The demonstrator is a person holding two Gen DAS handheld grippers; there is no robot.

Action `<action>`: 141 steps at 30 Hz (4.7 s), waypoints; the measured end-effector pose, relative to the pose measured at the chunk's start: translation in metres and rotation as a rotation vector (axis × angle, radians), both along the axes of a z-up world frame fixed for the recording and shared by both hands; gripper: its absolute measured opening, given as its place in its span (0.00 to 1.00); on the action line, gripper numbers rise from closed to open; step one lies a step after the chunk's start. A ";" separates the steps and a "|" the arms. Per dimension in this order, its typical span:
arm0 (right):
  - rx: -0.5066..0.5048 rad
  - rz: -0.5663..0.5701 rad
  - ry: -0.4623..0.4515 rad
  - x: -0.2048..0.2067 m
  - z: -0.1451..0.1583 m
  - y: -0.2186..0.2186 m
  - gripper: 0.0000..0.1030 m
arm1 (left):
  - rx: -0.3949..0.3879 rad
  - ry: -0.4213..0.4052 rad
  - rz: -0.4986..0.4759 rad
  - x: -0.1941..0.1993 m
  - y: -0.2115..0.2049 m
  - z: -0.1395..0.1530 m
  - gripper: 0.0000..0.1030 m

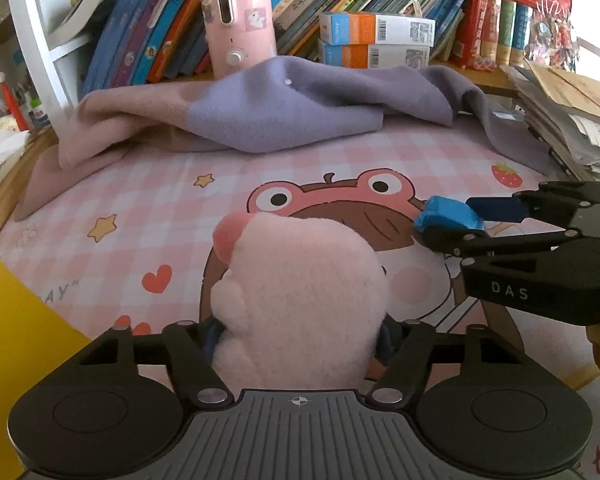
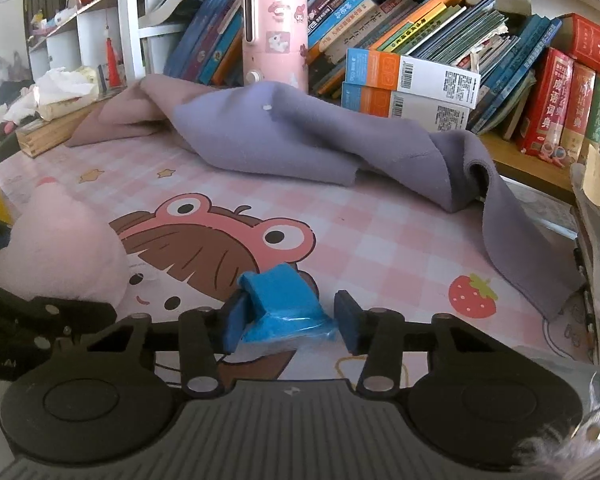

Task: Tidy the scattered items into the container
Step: 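Grasp the pink plush pig with the left tool while the right tool grasps the blue packet, then lift the plush pig and blue packet and carry both toward the yellow box, then lower both tools into the yellow box and open them to release items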

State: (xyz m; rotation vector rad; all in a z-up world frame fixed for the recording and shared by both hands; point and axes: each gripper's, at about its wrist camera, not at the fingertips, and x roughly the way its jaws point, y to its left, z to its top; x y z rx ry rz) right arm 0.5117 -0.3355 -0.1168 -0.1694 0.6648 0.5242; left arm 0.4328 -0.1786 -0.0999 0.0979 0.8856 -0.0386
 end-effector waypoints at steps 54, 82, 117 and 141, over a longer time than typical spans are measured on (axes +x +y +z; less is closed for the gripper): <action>0.003 -0.060 0.100 -0.229 0.109 -0.057 0.38 | -0.256 -0.045 -0.160 -0.199 0.011 0.098 0.63; -0.041 -0.193 0.043 -0.433 0.131 0.088 0.38 | -0.368 -0.079 -0.315 -0.357 0.145 0.107 0.62; 0.011 0.173 -0.068 -0.395 0.155 0.231 0.38 | -0.337 -0.252 0.062 -0.370 0.292 0.130 0.62; -0.249 0.283 -0.154 -0.159 0.105 0.338 0.38 | -0.066 -0.098 -0.094 -0.081 0.301 0.099 0.63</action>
